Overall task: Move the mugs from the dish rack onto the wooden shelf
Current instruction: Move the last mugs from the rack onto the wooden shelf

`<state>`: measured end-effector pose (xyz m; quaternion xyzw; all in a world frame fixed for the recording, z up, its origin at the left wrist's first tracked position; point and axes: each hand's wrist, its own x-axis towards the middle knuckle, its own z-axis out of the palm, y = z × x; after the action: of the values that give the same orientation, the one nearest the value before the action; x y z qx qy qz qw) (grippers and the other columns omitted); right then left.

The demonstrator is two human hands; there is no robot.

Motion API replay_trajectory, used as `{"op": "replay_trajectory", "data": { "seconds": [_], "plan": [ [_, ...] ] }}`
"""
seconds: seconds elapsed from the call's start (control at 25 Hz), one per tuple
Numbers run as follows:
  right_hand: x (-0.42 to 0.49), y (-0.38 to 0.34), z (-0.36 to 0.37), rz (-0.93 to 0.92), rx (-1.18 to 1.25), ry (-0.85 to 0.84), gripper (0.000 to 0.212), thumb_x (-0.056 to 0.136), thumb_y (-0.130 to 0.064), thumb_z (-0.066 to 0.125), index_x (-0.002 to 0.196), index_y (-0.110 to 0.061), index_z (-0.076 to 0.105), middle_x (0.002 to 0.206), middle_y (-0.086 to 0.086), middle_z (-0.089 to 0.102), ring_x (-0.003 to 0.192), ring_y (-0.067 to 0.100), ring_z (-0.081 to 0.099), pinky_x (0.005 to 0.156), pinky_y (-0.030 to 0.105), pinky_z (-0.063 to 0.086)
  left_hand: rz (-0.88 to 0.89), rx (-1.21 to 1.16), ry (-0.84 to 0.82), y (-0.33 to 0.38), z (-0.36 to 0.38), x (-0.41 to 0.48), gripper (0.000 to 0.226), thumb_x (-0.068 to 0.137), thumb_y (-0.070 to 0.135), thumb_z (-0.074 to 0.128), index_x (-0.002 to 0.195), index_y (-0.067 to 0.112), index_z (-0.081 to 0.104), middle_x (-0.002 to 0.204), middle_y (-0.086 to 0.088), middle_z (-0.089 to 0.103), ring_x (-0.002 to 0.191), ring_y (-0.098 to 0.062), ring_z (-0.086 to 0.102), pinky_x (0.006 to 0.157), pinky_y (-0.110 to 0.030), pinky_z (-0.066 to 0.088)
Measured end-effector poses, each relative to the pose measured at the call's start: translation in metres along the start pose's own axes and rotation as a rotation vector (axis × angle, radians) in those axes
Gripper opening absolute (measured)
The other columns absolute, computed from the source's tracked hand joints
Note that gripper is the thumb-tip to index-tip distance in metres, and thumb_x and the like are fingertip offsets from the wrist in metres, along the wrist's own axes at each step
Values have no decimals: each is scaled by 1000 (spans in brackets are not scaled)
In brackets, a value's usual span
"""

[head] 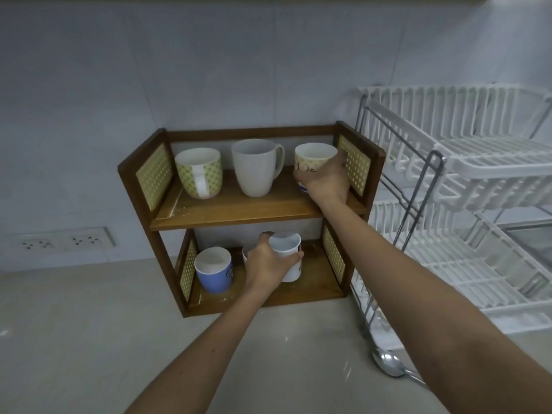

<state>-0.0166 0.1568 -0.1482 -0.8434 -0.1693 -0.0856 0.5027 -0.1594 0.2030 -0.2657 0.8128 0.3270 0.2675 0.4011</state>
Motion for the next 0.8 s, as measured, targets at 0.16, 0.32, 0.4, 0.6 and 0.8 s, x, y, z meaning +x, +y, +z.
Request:
{"op": "replay_trajectory", "data": {
  "seconds": [0.16, 0.32, 0.4, 0.6, 0.8],
  "plan": [
    [-31, 13, -18, -165, 67, 79, 78, 76, -34, 70, 140, -9, 33, 137, 13, 51, 128, 29, 47, 101, 45, 46, -13, 3, -42, 2, 14, 6, 75, 63, 44, 82, 126, 16, 51, 119, -4, 64, 111, -22, 59, 88, -34, 52],
    [-119, 79, -24, -377, -15, 254, 57, 85, -25, 56, 138, -8, 40, 140, 12, 50, 132, 27, 43, 110, 42, 36, -35, 3, -58, 4, 32, 10, 73, 65, 45, 81, 124, 16, 51, 119, -4, 65, 112, -22, 59, 87, -30, 50],
    [-169, 129, -20, -304, -48, 102, 56, 85, -15, 59, 138, -6, 43, 140, 14, 50, 132, 29, 44, 110, 43, 35, -29, 0, -58, 4, 40, 9, 67, 63, 42, 83, 119, 16, 55, 115, -4, 66, 109, -22, 60, 83, -27, 47],
    [-233, 211, 2, -159, -519, -476, 67, 94, -42, 41, 150, -11, 23, 161, 7, 16, 149, 24, 6, 119, 41, 5, -30, 22, -85, 1, 58, 16, 66, 65, 38, 83, 118, 10, 54, 117, -10, 64, 110, -27, 59, 86, -32, 48],
    [-245, 236, 6, -137, -663, -630, 79, 90, -60, 22, 154, -18, 1, 163, 0, -2, 149, 18, -9, 116, 40, -13, -32, 82, -105, -8, 84, 28, 68, 66, 37, 83, 119, 9, 53, 120, -12, 64, 111, -29, 59, 89, -36, 50]
  ]
}}
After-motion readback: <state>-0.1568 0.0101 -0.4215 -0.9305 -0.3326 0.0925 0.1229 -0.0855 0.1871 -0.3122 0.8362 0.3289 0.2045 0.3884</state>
